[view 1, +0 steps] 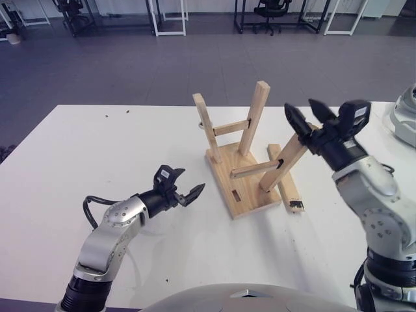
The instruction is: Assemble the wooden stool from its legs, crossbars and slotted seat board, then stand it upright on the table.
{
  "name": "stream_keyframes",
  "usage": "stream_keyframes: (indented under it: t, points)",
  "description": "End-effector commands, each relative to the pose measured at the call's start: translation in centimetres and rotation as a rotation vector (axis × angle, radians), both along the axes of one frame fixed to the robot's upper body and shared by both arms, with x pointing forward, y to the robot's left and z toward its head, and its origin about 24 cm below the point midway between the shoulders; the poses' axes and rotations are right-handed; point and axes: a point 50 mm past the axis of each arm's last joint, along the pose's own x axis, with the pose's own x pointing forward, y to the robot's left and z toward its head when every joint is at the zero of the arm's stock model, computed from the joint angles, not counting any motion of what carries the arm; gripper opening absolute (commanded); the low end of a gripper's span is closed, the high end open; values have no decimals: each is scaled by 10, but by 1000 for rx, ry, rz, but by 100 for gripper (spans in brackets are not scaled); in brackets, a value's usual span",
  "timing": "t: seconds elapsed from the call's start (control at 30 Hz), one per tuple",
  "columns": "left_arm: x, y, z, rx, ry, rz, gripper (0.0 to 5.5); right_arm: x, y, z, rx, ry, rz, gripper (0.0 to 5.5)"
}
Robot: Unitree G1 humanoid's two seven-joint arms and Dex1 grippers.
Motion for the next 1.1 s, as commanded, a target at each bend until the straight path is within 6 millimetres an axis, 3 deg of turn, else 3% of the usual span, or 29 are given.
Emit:
stream_keyframes:
  t: [0.03, 0.1, 0.17, 0.23, 0.27, 0.33, 0.4, 0.47, 0.6, 0.87, 1.1]
  points:
    - [5, 3, 2, 12, -17, 16, 424, 3, -21, 49, 156, -162, 14, 431]
    - [6, 4, 2, 14, -20, 17, 424, 11, -40, 54, 223, -154, -46, 436]
    - [8, 6, 3, 15, -26, 22, 424, 24, -52, 39, 225, -55, -121, 436]
    - [12, 8, 5, 20, -40, 36, 424, 38, -55, 2, 100, 125, -198, 436]
    - [14, 10, 6, 22, -54, 54, 424, 44, -55, -24, -57, 226, -249, 436]
    - [19, 14, 9, 26, -79, 79, 424, 43, -55, -72, -244, 405, -264, 436]
    - [22, 18, 12, 33, -99, 112, 424, 36, -45, -115, -286, 573, -185, 436]
    - [26, 19, 12, 38, -106, 114, 424, 23, -36, -141, -271, 672, -141, 436]
    - [26, 18, 10, 43, -100, 105, 424, 13, -24, -156, -275, 725, -103, 436]
    - [26, 15, 6, 44, -93, 106, 424, 3, -27, -176, -348, 854, -153, 436]
    - [26, 14, 6, 43, -95, 104, 424, -2, -38, -185, -399, 928, -168, 290]
